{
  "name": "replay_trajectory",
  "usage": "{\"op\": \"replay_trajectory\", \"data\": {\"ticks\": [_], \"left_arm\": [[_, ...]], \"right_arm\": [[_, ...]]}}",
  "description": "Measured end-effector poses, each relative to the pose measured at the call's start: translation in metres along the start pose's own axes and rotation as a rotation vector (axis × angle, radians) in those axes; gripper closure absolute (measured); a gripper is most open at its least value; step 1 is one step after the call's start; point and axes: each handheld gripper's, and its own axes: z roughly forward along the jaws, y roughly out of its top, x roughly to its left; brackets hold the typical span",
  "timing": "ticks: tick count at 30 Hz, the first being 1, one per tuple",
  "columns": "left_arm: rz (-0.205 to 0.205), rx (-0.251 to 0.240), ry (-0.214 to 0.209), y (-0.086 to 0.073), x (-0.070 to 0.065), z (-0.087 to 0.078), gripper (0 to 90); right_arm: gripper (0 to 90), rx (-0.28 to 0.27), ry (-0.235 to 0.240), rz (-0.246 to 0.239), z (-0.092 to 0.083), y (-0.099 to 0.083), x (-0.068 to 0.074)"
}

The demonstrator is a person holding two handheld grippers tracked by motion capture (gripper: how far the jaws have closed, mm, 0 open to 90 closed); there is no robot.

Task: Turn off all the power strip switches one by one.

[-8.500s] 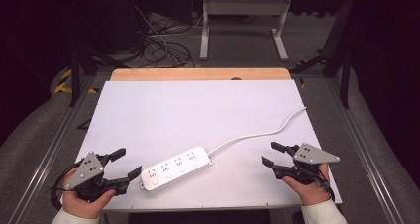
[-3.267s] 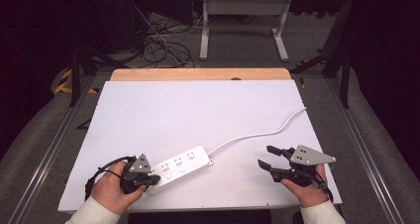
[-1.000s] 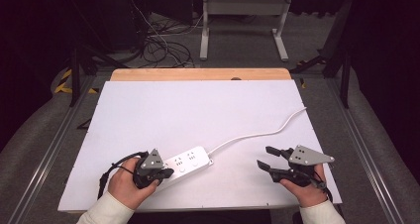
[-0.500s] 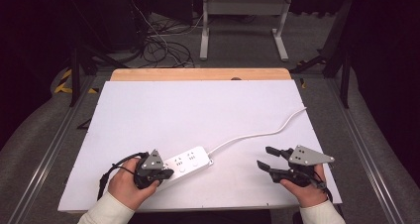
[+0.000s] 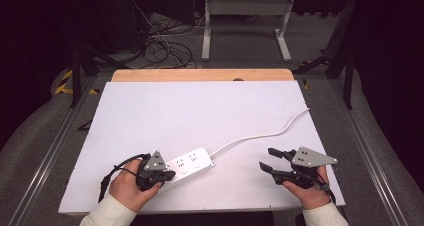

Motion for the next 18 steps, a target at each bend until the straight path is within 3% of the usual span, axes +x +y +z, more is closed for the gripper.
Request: {"op": "replay_trajectory", "data": {"ticks": [5, 6, 7, 9, 10, 12, 18], "left_arm": [[0.012, -0.018, 0.019, 0.0, -0.002, 0.001, 90.0], [0.009, -0.036, 0.016, 0.0, -0.002, 0.0, 90.0], [-0.009, -0.019, 0.02, 0.002, -0.002, -0.004, 90.0], [-0.019, -0.097, 0.007, 0.006, 0.0, -0.013, 90.0], [-0.024, -0.112, -0.003, 0.008, 0.0, -0.019, 90.0], [-0.005, -0.129, 0.018, 0.01, -0.001, -0.025, 90.0], [-0.011, -0.125, 0.007, 0.01, -0.001, -0.027, 90.0]], "right_arm": [[42.8, 0.002, 0.001, -0.006, 0.0, 0.001, 0.001], [42.8, 0.0, 0.002, -0.005, 0.0, 0.001, 0.001], [42.8, 0.001, 0.0, -0.005, 0.0, 0.001, 0.001], [42.8, 0.001, -0.003, -0.005, -0.001, 0.0, 0.0], [42.8, 0.001, -0.003, -0.004, 0.0, 0.0, 0.0], [42.8, 0.004, -0.004, -0.002, 0.001, 0.0, 0.0], [42.8, 0.005, -0.003, -0.004, 0.0, 0.0, 0.0]]}}
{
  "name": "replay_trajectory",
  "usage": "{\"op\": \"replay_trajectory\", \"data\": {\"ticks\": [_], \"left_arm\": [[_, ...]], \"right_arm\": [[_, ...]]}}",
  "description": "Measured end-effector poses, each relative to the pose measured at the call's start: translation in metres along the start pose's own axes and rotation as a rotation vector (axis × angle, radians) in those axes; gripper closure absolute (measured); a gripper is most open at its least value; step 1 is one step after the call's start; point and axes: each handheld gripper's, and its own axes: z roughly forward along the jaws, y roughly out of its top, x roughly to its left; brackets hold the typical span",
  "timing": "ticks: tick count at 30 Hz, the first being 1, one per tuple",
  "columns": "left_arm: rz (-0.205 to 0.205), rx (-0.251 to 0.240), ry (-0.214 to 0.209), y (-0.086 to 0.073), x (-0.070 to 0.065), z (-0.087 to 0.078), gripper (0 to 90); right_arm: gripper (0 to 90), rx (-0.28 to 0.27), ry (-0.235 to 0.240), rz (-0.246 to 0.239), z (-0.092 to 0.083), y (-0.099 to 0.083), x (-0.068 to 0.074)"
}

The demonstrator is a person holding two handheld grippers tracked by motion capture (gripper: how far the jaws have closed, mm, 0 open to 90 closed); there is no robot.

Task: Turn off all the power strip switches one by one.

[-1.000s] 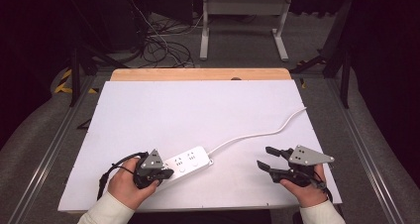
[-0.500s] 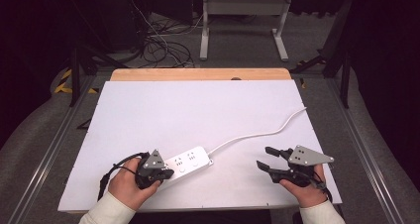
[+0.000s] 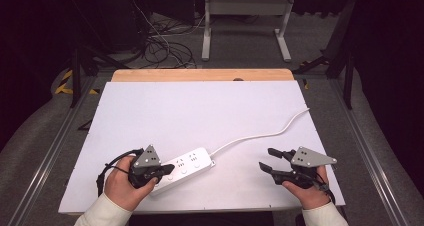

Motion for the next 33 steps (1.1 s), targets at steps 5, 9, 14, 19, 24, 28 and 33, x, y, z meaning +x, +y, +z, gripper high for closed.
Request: {"op": "replay_trajectory", "data": {"ticks": [5, 9, 14, 19, 24, 28, 33], "left_arm": [[0.009, 0.011, -0.004, 0.002, -0.002, 0.003, 90.0], [0.017, 0.0, -0.011, 0.006, -0.002, 0.004, 90.0], [0.03, 0.005, -0.019, 0.012, -0.005, 0.013, 90.0], [0.033, 0.006, -0.031, 0.019, -0.005, 0.023, 90.0], [0.056, 0.023, -0.03, 0.024, -0.009, 0.032, 90.0], [0.057, 0.027, -0.028, 0.025, -0.008, 0.037, 90.0], [0.056, 0.032, -0.03, 0.025, -0.008, 0.038, 90.0]], "right_arm": [[42.7, 0.0, 0.001, 0.0, 0.0, 0.0, 0.0], [42.8, 0.002, 0.002, 0.0, 0.001, 0.0, 0.0], [42.8, 0.003, 0.003, 0.001, 0.001, 0.0, 0.0], [42.8, 0.006, 0.003, 0.002, 0.002, -0.001, 0.0], [42.8, 0.006, 0.003, 0.004, 0.002, -0.001, 0.0], [42.8, 0.005, 0.005, 0.002, 0.002, -0.001, 0.0], [42.8, 0.004, 0.005, 0.001, 0.001, -0.001, 0.0]]}}
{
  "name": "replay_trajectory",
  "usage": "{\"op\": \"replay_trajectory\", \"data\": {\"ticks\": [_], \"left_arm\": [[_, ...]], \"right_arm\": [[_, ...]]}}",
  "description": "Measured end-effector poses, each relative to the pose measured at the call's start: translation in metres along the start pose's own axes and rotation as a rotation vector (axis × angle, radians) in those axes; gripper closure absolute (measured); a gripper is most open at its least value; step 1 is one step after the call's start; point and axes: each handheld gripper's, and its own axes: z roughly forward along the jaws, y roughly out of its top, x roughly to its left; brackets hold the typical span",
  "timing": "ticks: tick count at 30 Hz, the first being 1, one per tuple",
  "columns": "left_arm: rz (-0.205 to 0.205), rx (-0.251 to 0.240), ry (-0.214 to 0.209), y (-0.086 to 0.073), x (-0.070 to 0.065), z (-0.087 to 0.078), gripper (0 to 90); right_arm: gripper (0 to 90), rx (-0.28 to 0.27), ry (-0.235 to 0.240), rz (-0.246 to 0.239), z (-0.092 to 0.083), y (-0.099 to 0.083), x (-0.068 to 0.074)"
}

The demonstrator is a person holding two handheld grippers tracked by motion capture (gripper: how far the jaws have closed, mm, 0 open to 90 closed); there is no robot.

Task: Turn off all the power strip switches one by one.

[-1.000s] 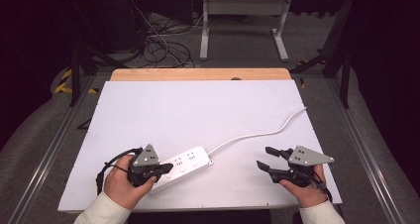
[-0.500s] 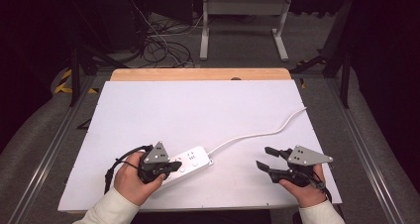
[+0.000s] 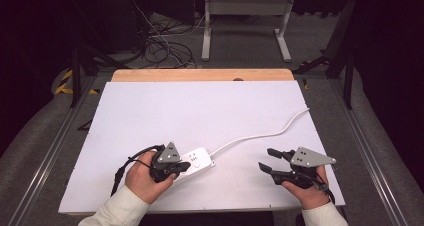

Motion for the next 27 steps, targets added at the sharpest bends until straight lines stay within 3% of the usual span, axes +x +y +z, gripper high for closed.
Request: {"op": "replay_trajectory", "data": {"ticks": [15, 27], "left_arm": [[-0.002, 0.058, 0.007, -0.003, 0.003, 0.008, 90.0], [-0.006, 0.073, 0.001, -0.006, 0.005, 0.013, 90.0]], "right_arm": [[42.8, -0.001, 0.002, -0.002, 0.0, 0.0, 0.001], [42.7, 0.0, 0.004, -0.003, 0.0, 0.0, 0.001]]}}
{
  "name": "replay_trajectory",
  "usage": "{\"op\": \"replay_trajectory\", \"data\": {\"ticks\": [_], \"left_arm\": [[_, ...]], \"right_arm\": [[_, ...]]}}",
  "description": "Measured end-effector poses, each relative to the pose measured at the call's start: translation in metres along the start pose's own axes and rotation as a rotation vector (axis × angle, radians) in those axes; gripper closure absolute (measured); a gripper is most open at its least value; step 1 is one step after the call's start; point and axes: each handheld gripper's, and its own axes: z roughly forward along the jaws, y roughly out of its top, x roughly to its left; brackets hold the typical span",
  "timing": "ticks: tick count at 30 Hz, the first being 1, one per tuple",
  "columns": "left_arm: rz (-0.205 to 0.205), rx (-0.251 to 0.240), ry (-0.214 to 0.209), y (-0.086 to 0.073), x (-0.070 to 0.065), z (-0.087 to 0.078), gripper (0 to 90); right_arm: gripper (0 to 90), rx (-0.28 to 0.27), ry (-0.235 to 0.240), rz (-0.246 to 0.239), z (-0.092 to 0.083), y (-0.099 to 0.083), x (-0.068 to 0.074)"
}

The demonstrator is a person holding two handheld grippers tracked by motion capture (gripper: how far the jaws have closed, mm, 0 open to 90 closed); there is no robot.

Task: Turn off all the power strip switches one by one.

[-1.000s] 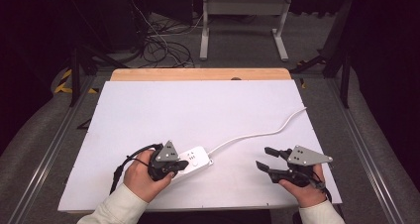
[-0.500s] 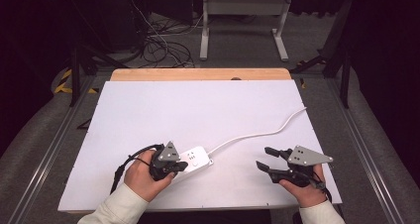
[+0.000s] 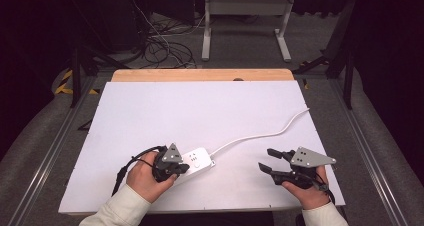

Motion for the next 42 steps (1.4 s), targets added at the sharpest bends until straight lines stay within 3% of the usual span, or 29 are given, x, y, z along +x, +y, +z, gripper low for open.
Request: {"op": "replay_trajectory", "data": {"ticks": [19, 36, 40, 42], "left_arm": [[0.001, 0.009, -0.008, -0.0016, 0.0005, 0.0027, 90.0], [0.018, 0.027, 0.015, -0.0014, -0.0035, 0.0038, 90.0], [0.016, 0.014, 0.026, -0.0019, -0.0048, 0.004, 90.0], [0.009, -0.019, 0.029, -0.004, -0.0033, 0.0041, 90.0]], "right_arm": [[42.7, -0.001, 0.001, 0.0, -0.0004, 0.0003, 0.0005], [42.7, -0.005, 0.002, 0.0, -0.001, 0.0007, 0.0009], [42.7, -0.002, 0.001, -0.001, -0.0007, 0.0009, 0.0014], [42.7, -0.003, 0.001, -0.002, -0.0007, 0.0009, 0.0013]]}}
